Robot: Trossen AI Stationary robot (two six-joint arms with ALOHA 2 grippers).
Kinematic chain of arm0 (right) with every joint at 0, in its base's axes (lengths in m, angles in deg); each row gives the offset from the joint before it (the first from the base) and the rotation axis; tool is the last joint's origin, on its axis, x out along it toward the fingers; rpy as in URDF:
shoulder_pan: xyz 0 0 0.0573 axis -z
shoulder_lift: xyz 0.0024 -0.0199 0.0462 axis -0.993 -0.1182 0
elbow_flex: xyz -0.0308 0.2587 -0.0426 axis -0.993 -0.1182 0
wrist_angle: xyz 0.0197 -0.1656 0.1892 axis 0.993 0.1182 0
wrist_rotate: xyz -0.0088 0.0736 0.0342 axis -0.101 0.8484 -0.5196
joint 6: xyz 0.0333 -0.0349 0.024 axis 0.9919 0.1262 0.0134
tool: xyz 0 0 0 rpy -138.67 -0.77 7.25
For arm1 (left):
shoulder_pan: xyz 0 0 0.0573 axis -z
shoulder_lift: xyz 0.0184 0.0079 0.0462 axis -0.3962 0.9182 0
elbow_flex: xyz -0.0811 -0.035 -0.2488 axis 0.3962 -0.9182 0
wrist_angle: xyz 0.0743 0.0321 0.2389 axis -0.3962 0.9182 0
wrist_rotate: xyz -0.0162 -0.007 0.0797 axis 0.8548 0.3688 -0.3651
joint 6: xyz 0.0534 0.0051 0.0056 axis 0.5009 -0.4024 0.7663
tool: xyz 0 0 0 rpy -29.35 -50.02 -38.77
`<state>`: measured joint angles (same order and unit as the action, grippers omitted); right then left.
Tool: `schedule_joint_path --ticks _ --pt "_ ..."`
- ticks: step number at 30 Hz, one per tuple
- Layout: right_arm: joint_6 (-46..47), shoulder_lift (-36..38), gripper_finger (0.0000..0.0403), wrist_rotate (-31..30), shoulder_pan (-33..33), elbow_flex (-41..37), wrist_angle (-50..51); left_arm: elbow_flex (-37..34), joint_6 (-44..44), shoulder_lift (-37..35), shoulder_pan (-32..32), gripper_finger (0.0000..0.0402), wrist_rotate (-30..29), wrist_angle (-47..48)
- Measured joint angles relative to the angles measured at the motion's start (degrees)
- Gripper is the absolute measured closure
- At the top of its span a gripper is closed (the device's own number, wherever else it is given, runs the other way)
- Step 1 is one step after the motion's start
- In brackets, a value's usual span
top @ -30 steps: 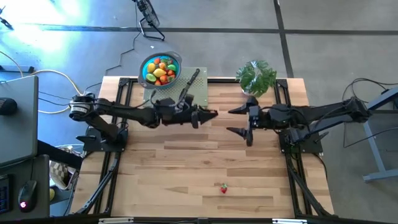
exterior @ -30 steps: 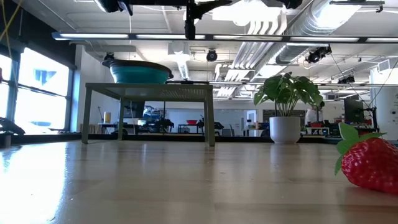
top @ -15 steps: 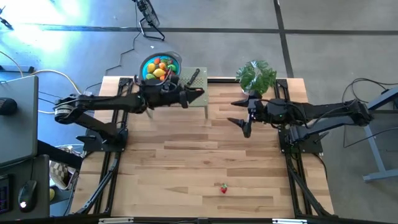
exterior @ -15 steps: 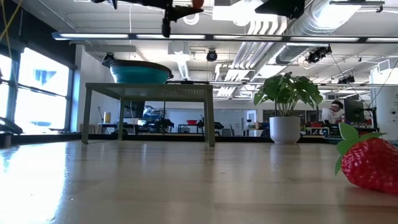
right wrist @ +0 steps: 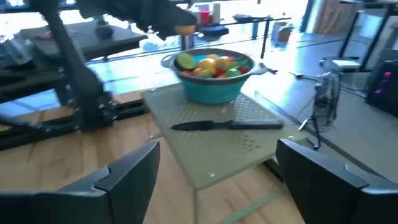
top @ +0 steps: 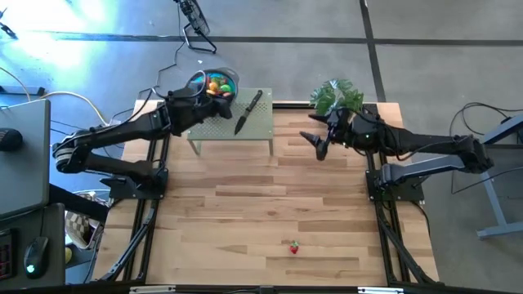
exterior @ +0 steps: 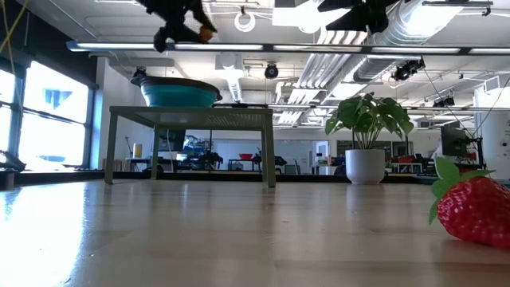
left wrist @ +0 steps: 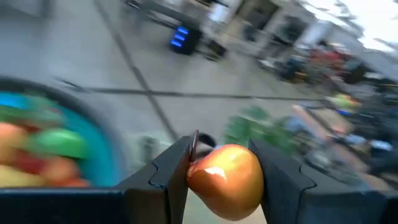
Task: Pick & Place Fruit
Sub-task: Put the orange pear into the strainer bowl on the shelf
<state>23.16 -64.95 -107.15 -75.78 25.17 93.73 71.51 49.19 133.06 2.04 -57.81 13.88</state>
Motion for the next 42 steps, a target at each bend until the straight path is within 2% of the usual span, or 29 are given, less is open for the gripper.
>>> schedule_joint_path --ticks 5,17,21,33,42 --pt "0.1 0.0 0.0089 0.0 3.2 0.0 -1.0 0.0 3.2 -0.8 -4.1 0.0254 -6.2 5.5" --pt "0.2 0.0 0.0089 0.0 6.9 0.0 -1.2 0.0 3.6 -0.7 -18.9 0.0254 -5.8 14.8" --pt "0.5 0.0 0.0089 0.0 7.6 0.0 -1.5 0.0 3.7 -0.6 -22.5 0.0254 -3.8 16.4" --pt "0.7 -0.1 0.0089 0.0 8.1 0.0 -2.0 0.0 4.6 -0.5 -24.1 0.0251 3.5 17.3" --pt "1.9 -0.1 0.0089 0.0 8.1 0.0 -2.0 0.0 6.8 1.7 -24.1 0.0181 5.8 17.3"
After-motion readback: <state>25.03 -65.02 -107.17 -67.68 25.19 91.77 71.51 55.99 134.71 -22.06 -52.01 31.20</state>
